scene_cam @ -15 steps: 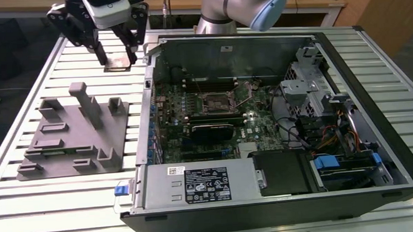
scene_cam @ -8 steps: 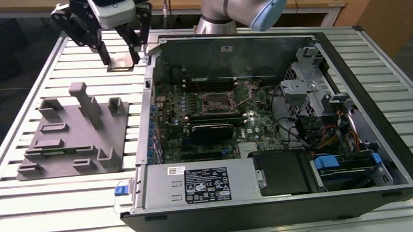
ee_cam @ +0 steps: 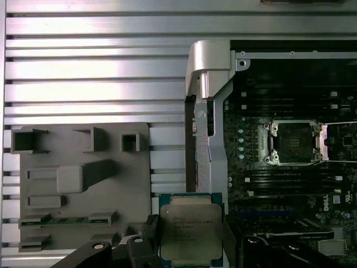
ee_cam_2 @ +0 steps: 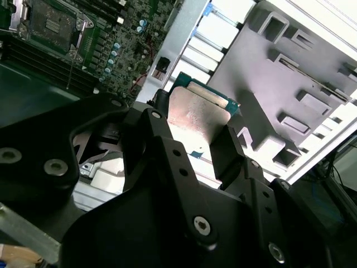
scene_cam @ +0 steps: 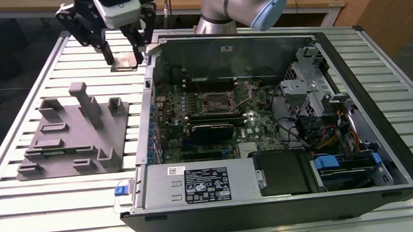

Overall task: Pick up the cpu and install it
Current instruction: 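Pick up the cpu and move it towards the insertion slot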

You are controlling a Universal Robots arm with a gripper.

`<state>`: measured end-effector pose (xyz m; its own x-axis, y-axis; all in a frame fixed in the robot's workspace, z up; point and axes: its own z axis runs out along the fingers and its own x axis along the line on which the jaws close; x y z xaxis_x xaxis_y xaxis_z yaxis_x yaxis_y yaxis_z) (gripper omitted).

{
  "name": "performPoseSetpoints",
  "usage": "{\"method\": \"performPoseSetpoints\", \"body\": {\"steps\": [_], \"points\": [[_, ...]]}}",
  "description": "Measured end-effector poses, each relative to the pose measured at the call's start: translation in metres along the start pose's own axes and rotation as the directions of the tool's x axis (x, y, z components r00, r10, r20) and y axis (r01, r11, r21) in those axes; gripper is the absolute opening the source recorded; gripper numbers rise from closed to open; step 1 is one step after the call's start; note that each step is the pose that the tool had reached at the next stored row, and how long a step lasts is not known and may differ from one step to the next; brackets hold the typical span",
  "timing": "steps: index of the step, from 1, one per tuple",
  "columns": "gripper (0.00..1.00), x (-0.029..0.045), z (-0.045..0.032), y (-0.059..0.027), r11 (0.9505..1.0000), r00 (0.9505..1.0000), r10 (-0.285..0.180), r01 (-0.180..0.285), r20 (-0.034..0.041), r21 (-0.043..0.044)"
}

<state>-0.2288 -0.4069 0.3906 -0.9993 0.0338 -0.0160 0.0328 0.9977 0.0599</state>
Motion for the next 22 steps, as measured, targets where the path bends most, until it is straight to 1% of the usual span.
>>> {"method": "performPoseSetpoints", "body": {"steps": [11,22], "points": [[0.54,-0.0075,0.0001,0.0002,1.0000,1.0000,0.000,0.000,0.0000,0.0000],[0.54,-0.0171,0.0003,0.0006,1.0000,1.0000,0.000,0.000,0.0000,0.0000]]}}
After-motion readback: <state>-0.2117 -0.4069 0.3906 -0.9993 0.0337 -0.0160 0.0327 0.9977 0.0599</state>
